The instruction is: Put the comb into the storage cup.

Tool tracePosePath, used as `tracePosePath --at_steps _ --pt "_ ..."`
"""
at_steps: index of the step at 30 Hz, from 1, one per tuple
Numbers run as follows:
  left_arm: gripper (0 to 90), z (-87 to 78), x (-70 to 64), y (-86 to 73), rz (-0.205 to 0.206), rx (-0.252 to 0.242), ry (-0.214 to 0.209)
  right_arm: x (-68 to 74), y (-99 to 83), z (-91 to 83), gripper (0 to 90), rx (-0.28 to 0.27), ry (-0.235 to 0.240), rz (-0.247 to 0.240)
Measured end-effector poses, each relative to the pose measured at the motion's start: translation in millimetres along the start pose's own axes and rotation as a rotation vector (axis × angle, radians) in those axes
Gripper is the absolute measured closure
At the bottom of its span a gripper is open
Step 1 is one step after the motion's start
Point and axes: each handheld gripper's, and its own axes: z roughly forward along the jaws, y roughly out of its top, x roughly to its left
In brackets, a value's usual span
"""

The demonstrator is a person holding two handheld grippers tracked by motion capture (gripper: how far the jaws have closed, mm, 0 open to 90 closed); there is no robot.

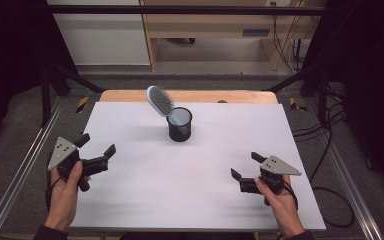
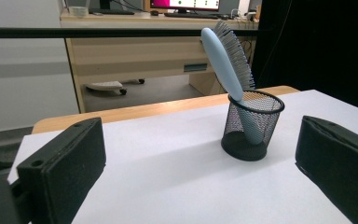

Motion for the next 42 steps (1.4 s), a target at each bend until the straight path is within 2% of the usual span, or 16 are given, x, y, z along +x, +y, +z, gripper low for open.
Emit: tracePosePath --at_steps 3,6,10,14,18,24,28,42 --pt "1.4 -6.6 -0.7 -5.0 0.033 -0.001 0.004 -1.7 -0.9 -4.4 6.5 -0.006 -0.001 -0.003" --pt "1.3 -11.5 -1.6 -10.6 0.042 -0.004 -0.005 -5.1 -4.7 -8.9 6.5 -0.001 0.019 0.000" --pt "1.4 -15.5 -2.9 -17.8 0.066 -0.010 -0.017 -9.6 -7.4 -16.8 5.9 -0.019 0.004 -0.009" --pt "1.4 -18.4 -6.5 -23.9 0.064 -0.018 -0.025 -14.4 -9.5 -23.8 5.1 -0.040 -0.009 0.007" --pt "1.3 -19.3 -13.3 -28.5 0.090 -0.019 -0.032 -17.5 -14.4 -27.8 4.7 -0.054 -0.025 0.014" --pt "1.5 -18.5 -19.2 -36.1 0.060 -0.036 -0.041 -19.0 -17.1 -29.4 3.8 -0.073 -0.038 0.011" --pt "1.5 -18.5 -20.7 -39.8 0.006 -0.059 -0.057 -18.1 -16.8 -29.5 3.8 -0.080 -0.036 0.008" --pt "1.5 -15.6 -29.4 -49.0 0.033 -0.052 -0.091 -17.3 -19.6 -28.8 3.3 -0.095 -0.027 -0.010"
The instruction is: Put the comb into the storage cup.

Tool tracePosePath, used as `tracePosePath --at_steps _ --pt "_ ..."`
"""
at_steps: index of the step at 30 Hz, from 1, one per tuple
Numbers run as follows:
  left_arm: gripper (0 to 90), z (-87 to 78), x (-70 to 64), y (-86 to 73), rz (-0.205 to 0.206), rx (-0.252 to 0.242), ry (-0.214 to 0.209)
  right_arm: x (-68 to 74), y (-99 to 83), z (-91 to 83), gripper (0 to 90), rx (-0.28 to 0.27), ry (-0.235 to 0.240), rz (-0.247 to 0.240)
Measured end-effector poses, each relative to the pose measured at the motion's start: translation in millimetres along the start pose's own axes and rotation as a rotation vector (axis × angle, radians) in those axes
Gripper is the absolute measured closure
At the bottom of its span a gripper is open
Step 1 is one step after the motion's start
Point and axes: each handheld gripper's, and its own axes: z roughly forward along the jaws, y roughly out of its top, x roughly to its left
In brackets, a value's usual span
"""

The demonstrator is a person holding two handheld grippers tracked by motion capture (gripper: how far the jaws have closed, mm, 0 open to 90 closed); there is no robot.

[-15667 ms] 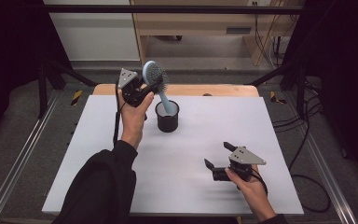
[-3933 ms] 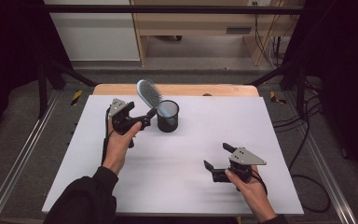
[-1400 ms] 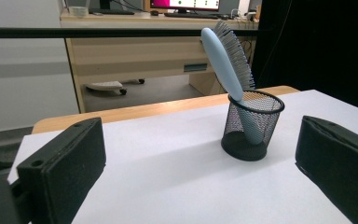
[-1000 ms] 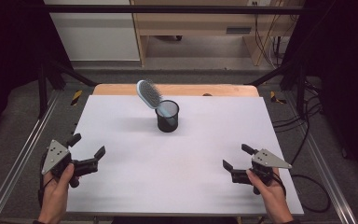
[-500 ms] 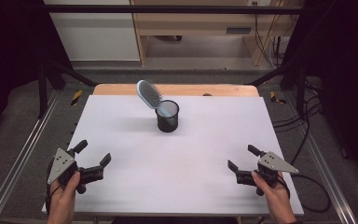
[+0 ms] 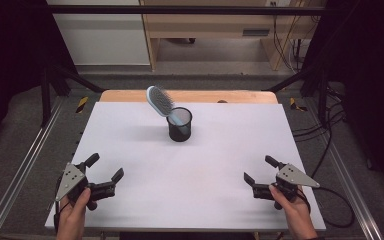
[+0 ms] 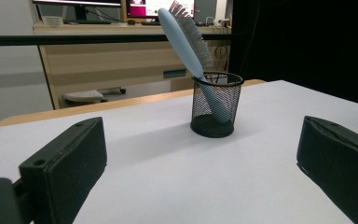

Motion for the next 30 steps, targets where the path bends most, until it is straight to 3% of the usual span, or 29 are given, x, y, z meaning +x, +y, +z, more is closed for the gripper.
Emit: tracePosePath --at_steps 6,13,16,20,26,30 --pt "1.5 2.4 -8.1 -2.7 0.013 0.009 -0.035 0.7 -0.5 1.3 3.2 -0.011 0.008 0.000" --pt "1.5 2.7 -14.0 -5.5 -0.004 0.012 -0.054 5.8 -1.0 5.0 3.2 -0.014 0.034 -0.009" --pt "1.1 2.3 -14.0 -8.9 -0.006 0.014 -0.047 8.0 -1.1 7.0 3.2 -0.017 0.039 -0.010" --pt "1.5 0.9 -12.2 -10.3 -0.043 0.002 -0.036 9.4 1.1 6.5 3.1 -0.043 0.031 -0.009" --pt "1.1 -0.9 -10.3 -8.6 -0.005 0.007 -0.027 9.4 -0.5 4.2 2.9 -0.041 0.033 0.012" --pt "1.1 -2.7 -7.9 -9.0 -0.017 0.006 -0.024 8.1 -1.9 5.7 3.0 -0.021 0.014 0.007"
